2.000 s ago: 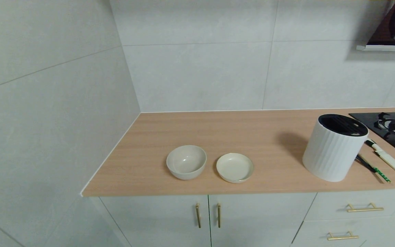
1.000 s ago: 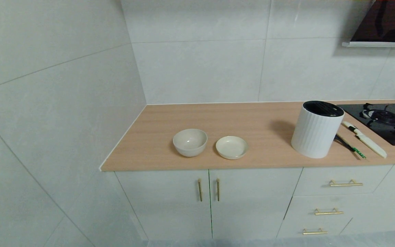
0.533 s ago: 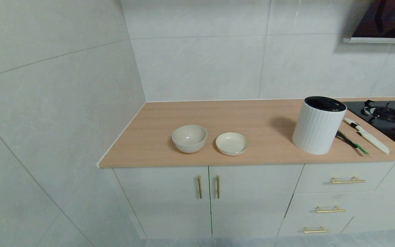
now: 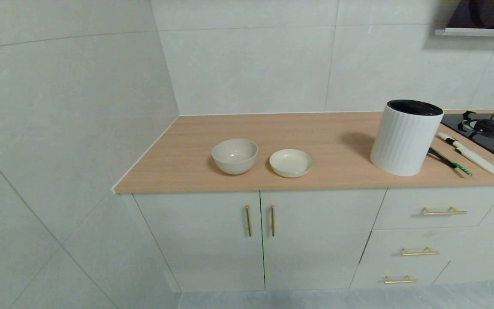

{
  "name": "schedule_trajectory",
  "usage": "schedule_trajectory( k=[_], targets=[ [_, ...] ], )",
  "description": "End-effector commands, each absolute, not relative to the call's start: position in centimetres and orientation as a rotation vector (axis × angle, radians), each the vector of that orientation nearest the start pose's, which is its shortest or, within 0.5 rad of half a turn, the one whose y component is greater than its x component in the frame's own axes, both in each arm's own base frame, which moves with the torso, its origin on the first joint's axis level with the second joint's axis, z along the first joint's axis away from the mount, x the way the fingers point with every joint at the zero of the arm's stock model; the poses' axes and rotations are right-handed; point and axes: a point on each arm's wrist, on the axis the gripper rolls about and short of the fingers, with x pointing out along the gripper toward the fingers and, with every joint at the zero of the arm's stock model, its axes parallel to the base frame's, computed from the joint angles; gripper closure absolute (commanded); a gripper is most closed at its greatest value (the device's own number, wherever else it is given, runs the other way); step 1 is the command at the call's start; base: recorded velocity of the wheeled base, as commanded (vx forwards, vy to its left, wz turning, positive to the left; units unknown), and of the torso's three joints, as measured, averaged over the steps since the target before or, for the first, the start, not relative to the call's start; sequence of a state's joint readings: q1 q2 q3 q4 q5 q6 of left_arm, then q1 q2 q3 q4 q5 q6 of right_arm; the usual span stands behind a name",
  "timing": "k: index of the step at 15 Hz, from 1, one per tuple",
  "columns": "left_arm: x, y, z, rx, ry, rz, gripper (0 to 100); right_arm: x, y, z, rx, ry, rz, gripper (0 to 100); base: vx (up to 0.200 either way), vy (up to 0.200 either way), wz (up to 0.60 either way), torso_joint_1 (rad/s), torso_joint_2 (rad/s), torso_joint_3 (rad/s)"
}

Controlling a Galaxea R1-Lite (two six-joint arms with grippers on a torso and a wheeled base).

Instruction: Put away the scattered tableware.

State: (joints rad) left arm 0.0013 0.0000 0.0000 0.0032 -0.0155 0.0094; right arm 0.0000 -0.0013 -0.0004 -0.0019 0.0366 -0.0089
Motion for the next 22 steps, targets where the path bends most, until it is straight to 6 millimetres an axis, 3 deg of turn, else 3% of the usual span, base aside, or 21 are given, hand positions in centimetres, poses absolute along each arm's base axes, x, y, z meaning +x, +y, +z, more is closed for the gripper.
schedule_trajectory(
  k=[1, 22],
  targets=[
    [-2.28, -0.04, 7.52, 0.009, 0.003, -0.014, 0, -2.28, 0.08, 7.56, -0.009, -0.002, 0.037, 0, 0.0, 0.0, 0.0, -0.237, 0.54, 0.305],
    [-2.27, -0.04, 7.54, 0.009, 0.003, -0.014, 0, -2.28, 0.08, 7.58, -0.009, -0.003, 0.037, 0, 0.0, 0.0, 0.0, -0.184, 0.48, 0.299]
  ],
)
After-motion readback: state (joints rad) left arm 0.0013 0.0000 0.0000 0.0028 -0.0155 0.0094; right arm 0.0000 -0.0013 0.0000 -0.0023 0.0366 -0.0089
